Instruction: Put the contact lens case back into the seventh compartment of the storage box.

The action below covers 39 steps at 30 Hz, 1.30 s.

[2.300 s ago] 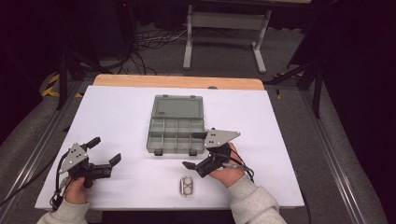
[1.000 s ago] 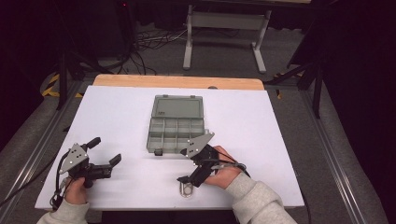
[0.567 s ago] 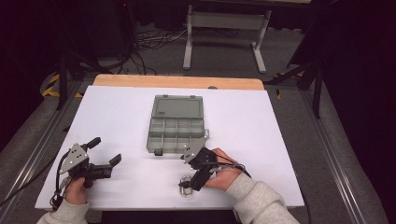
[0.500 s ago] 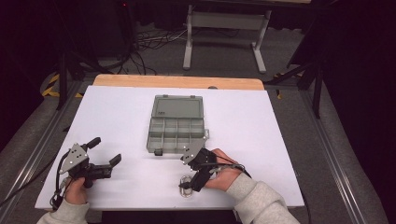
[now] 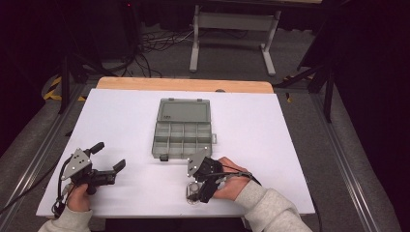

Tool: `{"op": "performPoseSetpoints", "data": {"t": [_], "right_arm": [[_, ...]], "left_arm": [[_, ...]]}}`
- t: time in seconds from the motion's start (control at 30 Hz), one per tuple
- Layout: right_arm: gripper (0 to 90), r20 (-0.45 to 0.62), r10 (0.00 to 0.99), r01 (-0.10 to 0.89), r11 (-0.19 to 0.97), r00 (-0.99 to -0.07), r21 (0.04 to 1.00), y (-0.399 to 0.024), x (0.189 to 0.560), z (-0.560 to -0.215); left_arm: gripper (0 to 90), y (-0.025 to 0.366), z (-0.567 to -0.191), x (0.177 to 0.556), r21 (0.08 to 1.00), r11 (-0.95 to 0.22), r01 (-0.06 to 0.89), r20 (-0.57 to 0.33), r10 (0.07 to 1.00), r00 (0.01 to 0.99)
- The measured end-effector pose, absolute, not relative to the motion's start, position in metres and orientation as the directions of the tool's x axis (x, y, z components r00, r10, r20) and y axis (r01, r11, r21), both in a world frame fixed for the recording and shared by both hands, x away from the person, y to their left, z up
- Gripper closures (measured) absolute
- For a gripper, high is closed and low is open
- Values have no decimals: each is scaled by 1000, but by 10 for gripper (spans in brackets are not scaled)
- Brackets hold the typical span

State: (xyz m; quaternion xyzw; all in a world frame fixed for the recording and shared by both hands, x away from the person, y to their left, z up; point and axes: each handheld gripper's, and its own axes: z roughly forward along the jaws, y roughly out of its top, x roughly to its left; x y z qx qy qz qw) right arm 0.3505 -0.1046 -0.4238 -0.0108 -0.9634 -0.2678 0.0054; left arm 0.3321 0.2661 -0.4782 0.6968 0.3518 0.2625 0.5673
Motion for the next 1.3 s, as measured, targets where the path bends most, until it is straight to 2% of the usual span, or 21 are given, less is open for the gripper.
{"op": "performPoseSetpoints", "data": {"t": [0.6,0.93,1.3], "right_arm": [[147,24,-13,-2,905,-1000,426,-98,345,-435],[204,32,-14,-2,932,-999,363,-94,342,-442],[263,2,-32,-29,933,-1000,358,-93,339,-443]], "left_arm": [[1,266,-478,332,975,-111,195,-33,787,616],[1,266,-478,332,975,-111,194,-33,787,616],[1,267,-478,332,975,-123,186,-19,787,616]]}}
